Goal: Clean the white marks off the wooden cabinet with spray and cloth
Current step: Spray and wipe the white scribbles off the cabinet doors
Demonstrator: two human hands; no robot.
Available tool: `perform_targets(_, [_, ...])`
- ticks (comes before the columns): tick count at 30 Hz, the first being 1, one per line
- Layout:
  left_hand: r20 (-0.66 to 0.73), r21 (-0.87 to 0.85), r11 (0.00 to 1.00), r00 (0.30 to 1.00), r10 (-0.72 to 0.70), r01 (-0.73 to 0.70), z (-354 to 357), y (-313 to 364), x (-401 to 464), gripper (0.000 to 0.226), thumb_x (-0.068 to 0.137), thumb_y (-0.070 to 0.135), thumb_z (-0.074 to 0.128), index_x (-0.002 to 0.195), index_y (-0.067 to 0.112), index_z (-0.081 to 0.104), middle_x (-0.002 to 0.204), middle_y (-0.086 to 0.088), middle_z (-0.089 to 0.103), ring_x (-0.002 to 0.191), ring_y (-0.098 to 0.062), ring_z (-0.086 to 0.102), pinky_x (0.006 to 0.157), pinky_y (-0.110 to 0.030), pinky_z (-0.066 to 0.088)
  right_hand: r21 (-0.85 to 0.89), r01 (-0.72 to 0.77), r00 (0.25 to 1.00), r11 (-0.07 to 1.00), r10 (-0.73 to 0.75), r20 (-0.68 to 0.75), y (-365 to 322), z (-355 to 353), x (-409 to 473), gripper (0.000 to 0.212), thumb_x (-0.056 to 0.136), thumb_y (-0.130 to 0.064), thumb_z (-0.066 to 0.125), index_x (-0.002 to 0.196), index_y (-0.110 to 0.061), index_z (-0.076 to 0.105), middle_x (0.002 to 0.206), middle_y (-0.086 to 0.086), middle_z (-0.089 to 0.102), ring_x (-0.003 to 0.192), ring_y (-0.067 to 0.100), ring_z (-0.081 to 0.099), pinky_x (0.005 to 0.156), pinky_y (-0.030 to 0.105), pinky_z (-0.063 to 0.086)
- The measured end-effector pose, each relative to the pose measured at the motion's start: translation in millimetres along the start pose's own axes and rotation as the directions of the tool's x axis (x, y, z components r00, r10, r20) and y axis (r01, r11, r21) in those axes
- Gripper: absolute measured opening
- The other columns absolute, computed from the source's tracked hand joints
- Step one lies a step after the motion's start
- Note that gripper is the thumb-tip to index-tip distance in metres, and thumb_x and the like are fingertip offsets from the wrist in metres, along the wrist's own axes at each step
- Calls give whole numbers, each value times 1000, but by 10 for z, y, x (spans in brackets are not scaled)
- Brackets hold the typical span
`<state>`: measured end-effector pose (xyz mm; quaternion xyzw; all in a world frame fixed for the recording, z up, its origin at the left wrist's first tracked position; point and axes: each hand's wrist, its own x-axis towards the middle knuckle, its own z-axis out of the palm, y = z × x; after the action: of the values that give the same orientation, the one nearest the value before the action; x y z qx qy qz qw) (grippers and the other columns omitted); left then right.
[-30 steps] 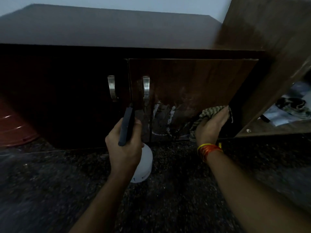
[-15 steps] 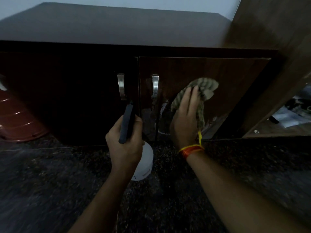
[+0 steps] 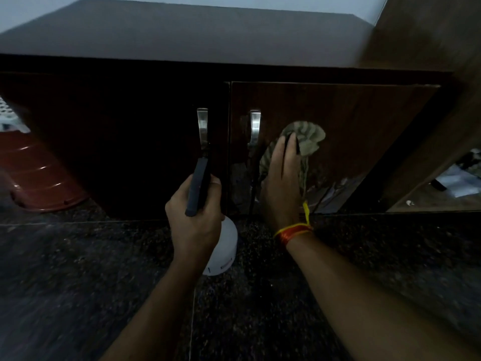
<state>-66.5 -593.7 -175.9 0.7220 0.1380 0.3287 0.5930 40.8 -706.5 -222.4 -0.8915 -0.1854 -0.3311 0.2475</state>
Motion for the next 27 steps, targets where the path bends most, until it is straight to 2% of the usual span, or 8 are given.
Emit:
perform_targets(5, [-37, 0, 1000, 999, -7, 7, -117, -31, 40, 24, 91, 31, 55, 78, 11, 54, 74, -31, 56, 51, -41, 49, 45, -44, 42, -38, 40, 986, 998, -33, 165, 51, 112, -244, 72, 84, 7, 32, 150, -6, 5, 158, 18, 4, 142, 41, 17, 110, 52, 32])
perform_targets(7, [-47, -5, 1000, 999, 1, -1, -154, -32, 61, 23, 92, 29, 55, 77, 13, 53, 74, -31, 56, 51, -41, 49, 46, -45, 41, -15, 32, 996, 999, -31, 83, 0, 16, -141, 64, 89, 9, 29, 150, -4, 14, 157, 18, 8, 145, 35, 14, 115, 47, 28])
perform_targets(11, [-50, -4, 1000, 999, 19, -19, -156, -45, 97, 23, 96, 21, 55, 78, 9, 52, 73, -32, 55, 52, -44, 47, 47, -45, 40, 160, -56, 983, 986, 83, -166, -170, -203, 151, 53, 88, 8, 51, 139, -6, 44, 143, 25, 33, 136, 28, 27, 115, 31, 28])
perform_targets(15, [-45, -13, 1000, 999, 26, -26, -153, -48, 99, 23, 96, 22, 55, 75, 13, 52, 74, -33, 55, 51, -43, 47, 47, -45, 40, 114, -98, 972, 989, 119, -202, -218, -243, 201, 47, 74, -3, 65, 118, -14, 50, 121, 15, 53, 112, 31, 47, 94, 37, 39])
perform_targets(19, [-33, -17, 1000, 999, 25, -25, -152, -48, 91, 19, 93, 29, 53, 74, 26, 52, 75, -32, 55, 53, -44, 47, 48, -45, 40, 144, -117, 983, 983, 136, -125, -224, -73, 70, 35, 77, 0, 63, 105, -14, 47, 120, 21, 47, 107, 35, 52, 86, 37, 47])
perform_targets(21, [-32, -16, 1000, 999, 20, -20, -149, -55, 83, 20, 93, 29, 54, 76, 17, 56, 73, -31, 54, 53, -42, 48, 49, -45, 41, 172, -191, 980, 966, 198, -24, -217, 43, -19, 26, 81, -3, 60, 104, -11, 52, 120, 20, 46, 104, 30, 50, 85, 33, 47])
perform_targets(23, [-34, -22, 1000, 999, 18, -18, -152, -59, 69, 28, 93, 28, 54, 80, 3, 58, 69, -29, 55, 51, -36, 50, 51, -44, 42, 159, -150, 987, 976, 138, 81, -214, 111, -129, 24, 76, 2, 57, 98, -6, 55, 115, 22, 45, 95, 29, 48, 83, 31, 45])
perform_targets(27, [-39, -11, 999, 999, 30, -30, -192, -29, 68, 25, 94, 25, 55, 78, 6, 56, 73, -31, 56, 51, -39, 50, 50, -41, 43, 162, -63, 997, 985, 53, 64, -284, 18, -110, 31, 67, 7, 58, 94, -7, 51, 107, 22, 42, 82, 29, 48, 71, 27, 36])
